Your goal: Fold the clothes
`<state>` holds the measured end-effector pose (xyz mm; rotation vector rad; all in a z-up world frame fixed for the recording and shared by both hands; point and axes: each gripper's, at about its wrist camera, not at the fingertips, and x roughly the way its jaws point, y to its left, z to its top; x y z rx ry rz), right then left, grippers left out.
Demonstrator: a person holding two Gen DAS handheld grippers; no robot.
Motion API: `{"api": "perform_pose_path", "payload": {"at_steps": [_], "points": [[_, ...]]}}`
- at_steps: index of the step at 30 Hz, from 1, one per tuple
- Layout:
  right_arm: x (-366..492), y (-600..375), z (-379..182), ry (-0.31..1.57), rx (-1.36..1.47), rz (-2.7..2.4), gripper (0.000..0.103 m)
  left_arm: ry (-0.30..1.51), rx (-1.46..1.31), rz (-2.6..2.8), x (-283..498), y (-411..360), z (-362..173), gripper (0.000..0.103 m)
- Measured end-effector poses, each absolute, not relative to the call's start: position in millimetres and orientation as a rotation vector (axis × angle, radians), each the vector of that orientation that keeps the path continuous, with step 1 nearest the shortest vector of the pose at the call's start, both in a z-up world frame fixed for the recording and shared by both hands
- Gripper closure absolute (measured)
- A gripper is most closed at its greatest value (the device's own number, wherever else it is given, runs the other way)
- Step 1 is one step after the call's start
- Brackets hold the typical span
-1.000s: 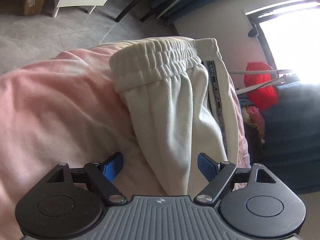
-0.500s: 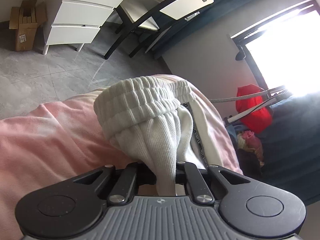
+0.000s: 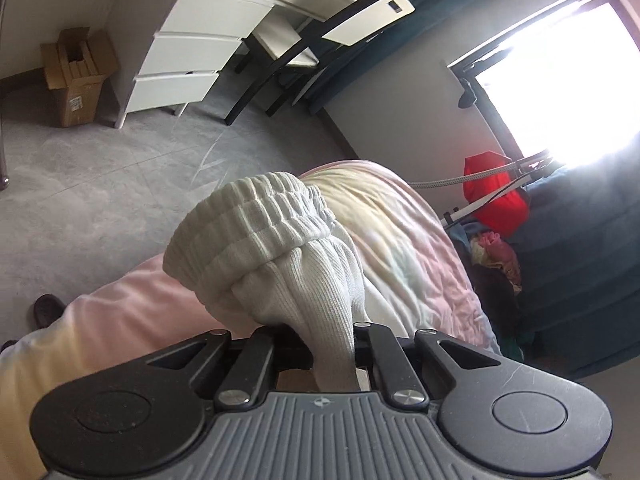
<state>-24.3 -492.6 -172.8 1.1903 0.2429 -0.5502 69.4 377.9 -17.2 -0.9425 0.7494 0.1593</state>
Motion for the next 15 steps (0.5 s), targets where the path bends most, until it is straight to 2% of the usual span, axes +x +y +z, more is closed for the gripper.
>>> {"api": "perform_pose_path", "payload": {"at_steps": [7, 10, 11, 14, 15], "points": [[-37.1, -502.0, -200.6, 0.347, 1.312, -0.537, 0.092, 0.859, -0.921, 0.120, 17.2, 402.0, -71.5, 0.092], [-35.7, -506.0, -207.7, 0.360, 1.328, -0.503, 0.091, 0.860, -0.823, 0.074, 11.1, 396.9, -77.8, 0.085], [-35.8, -507.2, -208.8, 0.360, 1.331, -0.494, 0.090, 0.864, -0.802, 0.069, 8.5, 394.3, -77.9, 0.079], [-37.4, -508.5, -211.8, 0.350, 1.365, -0.464, 0.088, 0.887, -0.728, 0.071, -3.0, 385.4, -69.5, 0.051], [-36.4, -508.4, -211.8, 0.343, 1.374, -0.448, 0.081, 0.887, -0.683, 0.057, -8.2, 382.3, -63.3, 0.046]]}}
